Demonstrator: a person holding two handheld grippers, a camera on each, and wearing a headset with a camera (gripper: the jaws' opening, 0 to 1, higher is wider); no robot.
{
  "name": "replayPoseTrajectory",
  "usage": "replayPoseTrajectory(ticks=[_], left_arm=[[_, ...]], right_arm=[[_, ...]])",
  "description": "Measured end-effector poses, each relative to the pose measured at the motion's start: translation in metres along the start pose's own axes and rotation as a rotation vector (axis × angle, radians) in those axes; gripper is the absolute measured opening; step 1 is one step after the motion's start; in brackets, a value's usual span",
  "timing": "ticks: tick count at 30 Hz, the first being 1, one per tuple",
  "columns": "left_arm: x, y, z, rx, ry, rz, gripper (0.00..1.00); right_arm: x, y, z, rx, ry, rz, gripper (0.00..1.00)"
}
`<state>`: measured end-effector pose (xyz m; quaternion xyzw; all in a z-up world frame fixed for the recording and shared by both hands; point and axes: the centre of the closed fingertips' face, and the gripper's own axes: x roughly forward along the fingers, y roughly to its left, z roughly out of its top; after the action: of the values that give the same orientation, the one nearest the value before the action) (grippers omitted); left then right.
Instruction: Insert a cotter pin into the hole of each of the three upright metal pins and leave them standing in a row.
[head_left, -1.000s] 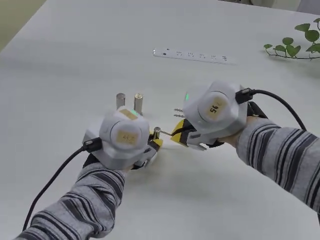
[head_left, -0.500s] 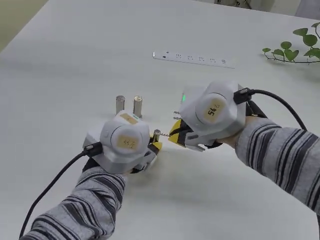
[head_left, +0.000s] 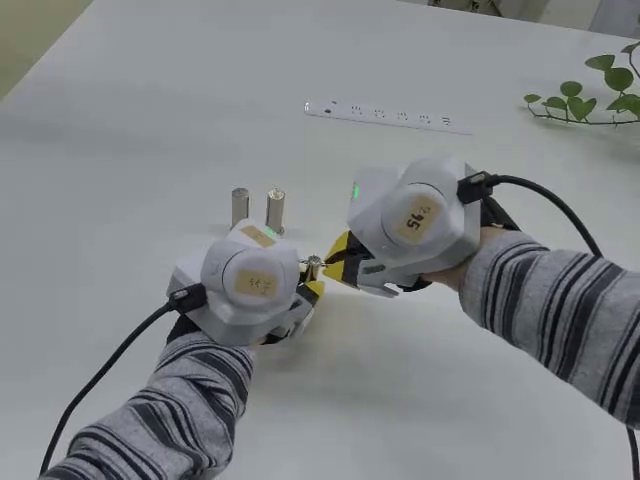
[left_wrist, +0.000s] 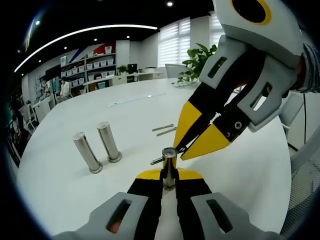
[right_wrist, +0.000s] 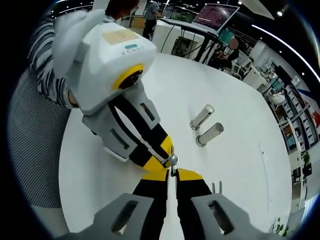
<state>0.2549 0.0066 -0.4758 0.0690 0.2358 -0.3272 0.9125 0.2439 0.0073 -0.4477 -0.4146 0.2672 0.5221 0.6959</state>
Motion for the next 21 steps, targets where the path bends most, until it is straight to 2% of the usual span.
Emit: replayPoseTrajectory(ticks=[5,12,16,21], left_arm=[[0.0005,-0.0001,-0.0003,0.004,0.0,0.005,0.05],[0.0009,0.0001,-0.0006,0.0,0.0,0.004,0.05],[0.0009,0.0001,-0.0009,0.001,0.0,0.004,0.05],[0.0011,-0.0001,-0.0009,0.003,0.0,0.004,0.05]], right_arm=[[-0.0036,-0.0009,0.0013,0.005,-0.006,-0.014,0.07],[-0.0099,-0.0058,-0.006,0.061,0.002,-0.034,0.03],[-0.0091,-0.0047,-0.0062,0.096,-0.008,-0.026,0.0],[-0.007,-0.0023,-0.0041,0.099,-0.015,-0.016,0.0]])
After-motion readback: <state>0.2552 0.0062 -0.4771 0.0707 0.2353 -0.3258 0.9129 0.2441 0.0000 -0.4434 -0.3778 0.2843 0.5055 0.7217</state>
